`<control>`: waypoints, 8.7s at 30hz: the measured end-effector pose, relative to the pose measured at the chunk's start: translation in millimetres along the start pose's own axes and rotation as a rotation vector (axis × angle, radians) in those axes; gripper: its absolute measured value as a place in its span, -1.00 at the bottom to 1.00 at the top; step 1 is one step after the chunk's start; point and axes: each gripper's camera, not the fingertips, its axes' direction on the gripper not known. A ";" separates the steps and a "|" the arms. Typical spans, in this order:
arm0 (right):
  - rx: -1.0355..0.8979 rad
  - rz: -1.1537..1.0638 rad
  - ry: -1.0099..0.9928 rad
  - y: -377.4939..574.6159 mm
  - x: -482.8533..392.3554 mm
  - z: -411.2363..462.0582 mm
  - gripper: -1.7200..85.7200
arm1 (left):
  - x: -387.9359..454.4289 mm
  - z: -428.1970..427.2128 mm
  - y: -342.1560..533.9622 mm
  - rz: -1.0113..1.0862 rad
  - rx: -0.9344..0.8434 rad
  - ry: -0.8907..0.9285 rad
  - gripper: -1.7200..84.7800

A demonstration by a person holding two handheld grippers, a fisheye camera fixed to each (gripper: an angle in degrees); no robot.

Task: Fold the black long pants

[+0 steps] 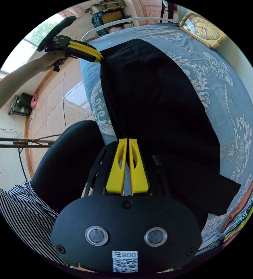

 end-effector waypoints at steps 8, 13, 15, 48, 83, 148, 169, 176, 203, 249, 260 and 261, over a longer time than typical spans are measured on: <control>0.023 0.000 0.027 -7.6 3.1 29.9 -0.94 | -43.6 -23.7 75.8 -0.197 0.156 0.183 -0.91; 0.034 0.015 0.028 -9.9 12.4 50.7 -0.94 | -24.5 -37.9 90.1 -0.208 0.289 0.303 -0.94; 0.045 0.032 0.018 -9.0 17.8 57.7 -0.94 | 4.1 -36.8 80.1 -0.154 0.311 0.330 -0.95; 0.252 0.606 -0.113 129.1 249.1 143.3 -0.93 | 265.5 -76.8 -134.0 0.119 0.214 0.532 -0.81; 0.216 0.911 -0.150 212.4 426.5 285.1 -0.96 | 498.6 -299.6 -431.2 0.245 0.076 0.321 -0.94; 0.490 0.870 -0.158 440.1 224.4 505.8 -0.89 | 673.0 -372.2 -749.6 0.226 0.025 0.621 -0.90; 0.437 0.746 0.090 325.3 222.0 545.4 -0.79 | 666.0 -238.0 -935.9 -0.025 -0.049 0.830 -0.94; 0.496 0.800 0.068 337.5 221.3 564.2 -0.82 | 699.4 -266.2 -969.6 0.041 -0.019 0.931 -0.95; 0.766 1.204 -0.330 576.2 229.3 719.2 -0.93 | 1037.3 -439.1 -1199.8 0.581 -0.130 0.423 -0.79; 0.769 1.217 -0.458 608.6 269.8 904.5 -0.93 | 1218.7 -675.4 -1383.4 0.706 -0.150 0.313 -0.91; 0.772 1.214 -0.479 614.7 269.7 913.5 -0.93 | 1209.6 -695.0 -1383.4 0.696 -0.117 0.352 -0.93; 0.777 1.214 -0.479 615.8 268.9 913.0 -0.93 | 1207.6 -697.5 -1382.2 0.691 -0.108 0.356 -0.93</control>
